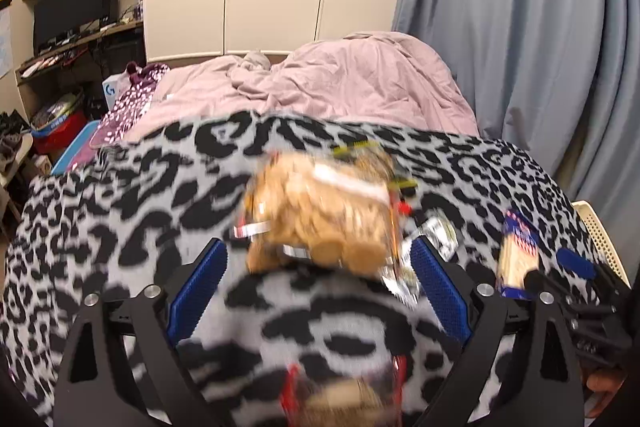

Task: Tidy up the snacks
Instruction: 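Grasp the blue Mixx cracker pack with the right tool while the left tool reaches the round-biscuit bag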

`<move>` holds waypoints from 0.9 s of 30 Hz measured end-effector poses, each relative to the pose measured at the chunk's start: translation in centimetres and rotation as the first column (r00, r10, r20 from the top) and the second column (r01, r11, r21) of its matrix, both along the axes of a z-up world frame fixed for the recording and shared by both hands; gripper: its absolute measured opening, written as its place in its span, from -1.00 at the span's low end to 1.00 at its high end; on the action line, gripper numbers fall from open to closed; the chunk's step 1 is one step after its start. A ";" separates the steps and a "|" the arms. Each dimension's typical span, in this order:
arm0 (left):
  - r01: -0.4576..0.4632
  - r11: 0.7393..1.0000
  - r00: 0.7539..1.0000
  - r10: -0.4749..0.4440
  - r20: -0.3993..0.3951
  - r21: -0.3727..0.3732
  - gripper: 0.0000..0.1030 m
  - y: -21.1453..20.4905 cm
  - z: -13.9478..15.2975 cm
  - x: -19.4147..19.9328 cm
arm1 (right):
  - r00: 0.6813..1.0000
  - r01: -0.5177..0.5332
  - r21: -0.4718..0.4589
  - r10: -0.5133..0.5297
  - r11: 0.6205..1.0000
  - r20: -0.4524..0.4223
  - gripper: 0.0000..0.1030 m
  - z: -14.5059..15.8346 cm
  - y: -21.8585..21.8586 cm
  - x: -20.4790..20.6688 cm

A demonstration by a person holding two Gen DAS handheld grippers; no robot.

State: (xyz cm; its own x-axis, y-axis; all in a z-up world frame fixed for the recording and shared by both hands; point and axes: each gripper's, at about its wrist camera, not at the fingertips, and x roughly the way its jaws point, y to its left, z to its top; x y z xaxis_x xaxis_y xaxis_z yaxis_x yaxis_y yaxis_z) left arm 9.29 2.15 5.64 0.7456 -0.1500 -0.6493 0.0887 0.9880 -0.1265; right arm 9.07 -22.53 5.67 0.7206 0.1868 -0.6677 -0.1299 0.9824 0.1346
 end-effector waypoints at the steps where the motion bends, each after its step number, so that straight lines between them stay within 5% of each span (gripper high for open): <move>1: 0.007 1.000 1.000 -0.007 0.004 0.003 0.90 0.1 0.1 0.5 | 1.000 -0.001 0.001 0.001 1.000 -0.001 0.83 0.0 0.0 0.1; 18: 0.212 0.967 0.975 -0.200 -0.095 0.140 0.90 -1.8 -2.0 4.6 | 0.997 -0.034 0.057 0.037 0.998 -0.062 0.94 0.1 1.9 2.3; 24: 0.195 0.977 0.978 -0.186 -0.098 0.088 0.89 -1.1 -2.1 4.6 | 0.996 -0.057 0.022 0.058 0.998 -0.073 0.94 0.4 3.4 3.0; 27: 0.201 0.977 0.977 -0.195 -0.085 0.066 0.68 -0.8 -2.0 4.1 | 0.994 -0.075 0.006 0.075 0.997 -0.077 0.94 0.5 3.9 3.4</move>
